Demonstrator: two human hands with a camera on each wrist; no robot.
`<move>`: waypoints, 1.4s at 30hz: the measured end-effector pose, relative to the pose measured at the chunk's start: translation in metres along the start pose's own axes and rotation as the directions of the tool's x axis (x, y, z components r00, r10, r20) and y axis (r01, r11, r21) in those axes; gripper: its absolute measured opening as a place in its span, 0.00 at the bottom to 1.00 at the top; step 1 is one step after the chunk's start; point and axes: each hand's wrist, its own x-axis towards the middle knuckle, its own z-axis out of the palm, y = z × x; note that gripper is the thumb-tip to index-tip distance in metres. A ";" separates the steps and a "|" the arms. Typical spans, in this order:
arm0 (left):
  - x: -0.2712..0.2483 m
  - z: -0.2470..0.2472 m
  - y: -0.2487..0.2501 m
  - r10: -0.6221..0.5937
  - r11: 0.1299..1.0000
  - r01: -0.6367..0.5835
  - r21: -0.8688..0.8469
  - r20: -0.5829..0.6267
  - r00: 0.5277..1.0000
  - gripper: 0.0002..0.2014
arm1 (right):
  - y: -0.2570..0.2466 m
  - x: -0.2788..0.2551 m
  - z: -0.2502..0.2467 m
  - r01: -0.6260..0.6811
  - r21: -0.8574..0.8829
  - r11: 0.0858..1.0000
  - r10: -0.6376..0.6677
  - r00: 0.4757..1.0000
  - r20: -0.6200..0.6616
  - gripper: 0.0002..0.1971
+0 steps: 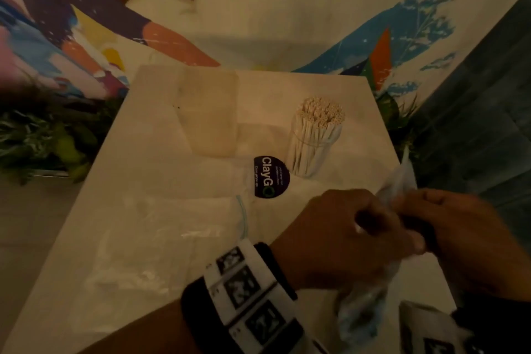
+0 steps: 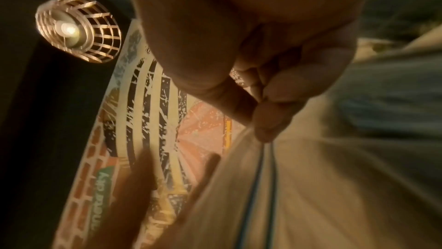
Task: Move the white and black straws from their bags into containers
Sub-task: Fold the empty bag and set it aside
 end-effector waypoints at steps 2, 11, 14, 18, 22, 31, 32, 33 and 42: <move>-0.001 -0.010 0.001 -0.044 0.997 0.040 -0.072 -0.060 0.997 0.09 | -0.005 -0.013 0.006 -0.019 0.108 0.994 0.015 0.999 0.034 0.08; -0.019 -0.072 0.036 -0.023 0.984 -0.017 -0.178 -0.222 0.975 0.12 | -0.049 -0.044 0.068 0.293 0.202 0.935 -0.339 0.906 0.253 0.05; -0.035 -0.104 0.034 -0.023 0.968 -0.034 -0.248 -0.223 0.974 0.11 | -0.063 -0.043 0.097 0.361 0.217 0.907 -0.412 0.866 0.283 0.05; -0.062 -0.148 0.028 -0.061 0.939 -0.001 -0.344 -0.170 0.984 0.08 | -0.077 -0.049 0.137 0.319 0.308 0.896 -0.406 0.870 0.281 0.09; -0.083 -0.183 0.020 -0.086 0.919 0.026 -0.393 -0.136 0.987 0.06 | -0.095 -0.062 0.178 0.368 0.269 0.890 -0.416 0.897 0.149 0.15; -0.087 -0.205 -0.033 -0.227 0.914 0.202 -0.351 -0.032 0.973 0.02 | -0.073 -0.034 0.240 0.265 0.060 0.962 -0.265 0.964 -0.002 0.09; -0.087 -0.207 -0.037 -0.240 0.896 0.214 -0.389 -0.019 0.971 0.04 | -0.070 -0.032 0.241 0.235 0.111 0.966 -0.237 0.971 0.002 0.09; -0.087 -0.209 -0.040 -0.252 0.877 0.222 -0.426 -0.015 0.968 0.08 | -0.069 -0.031 0.242 0.204 0.166 0.965 -0.210 0.977 0.020 0.10; -0.079 -0.200 -0.029 -0.134 0.982 0.080 -0.170 -0.340 0.931 0.09 | -0.065 -0.026 0.240 0.274 0.197 0.941 -0.300 0.947 0.114 0.04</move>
